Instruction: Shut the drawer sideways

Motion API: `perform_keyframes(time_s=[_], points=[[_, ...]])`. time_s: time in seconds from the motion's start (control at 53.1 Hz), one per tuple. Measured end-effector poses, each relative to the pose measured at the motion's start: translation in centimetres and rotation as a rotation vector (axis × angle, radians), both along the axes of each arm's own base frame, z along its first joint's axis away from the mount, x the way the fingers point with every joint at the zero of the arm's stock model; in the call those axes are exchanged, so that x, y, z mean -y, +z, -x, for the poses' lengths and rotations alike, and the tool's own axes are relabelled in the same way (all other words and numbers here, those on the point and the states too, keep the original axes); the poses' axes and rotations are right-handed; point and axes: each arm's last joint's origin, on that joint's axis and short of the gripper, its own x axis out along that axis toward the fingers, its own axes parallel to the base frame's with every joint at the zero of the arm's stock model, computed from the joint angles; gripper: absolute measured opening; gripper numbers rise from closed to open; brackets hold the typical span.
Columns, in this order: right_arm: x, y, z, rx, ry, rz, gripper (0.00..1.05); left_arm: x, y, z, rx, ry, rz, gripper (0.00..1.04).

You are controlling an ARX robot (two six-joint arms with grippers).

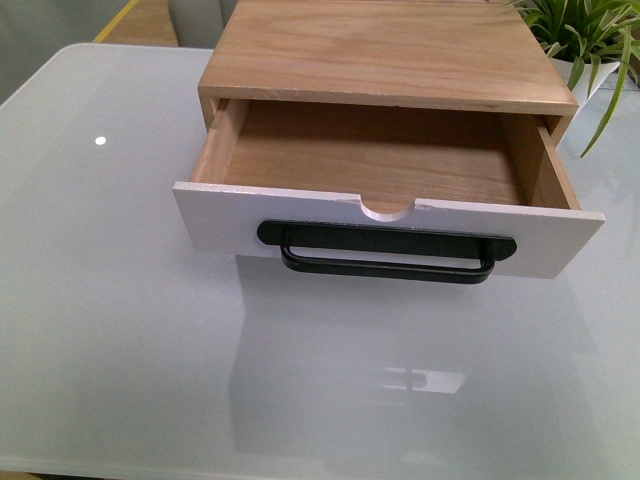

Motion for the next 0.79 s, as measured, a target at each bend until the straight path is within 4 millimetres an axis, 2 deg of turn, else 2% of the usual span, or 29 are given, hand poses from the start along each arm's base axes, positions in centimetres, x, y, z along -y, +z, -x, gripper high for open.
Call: perform_keyframes(time_s=[0.735,0.791], points=[[0.0,0.0,0.0,0.0,0.0,0.0,0.96,0.0,0.0,0.0,0.0,0.0,0.0,0.96],[-0.06,-0.09,-0.03,-0.094,0.019,-0.011,0.96,0.0,0.0,0.0,0.0,0.0,0.0,0.96]])
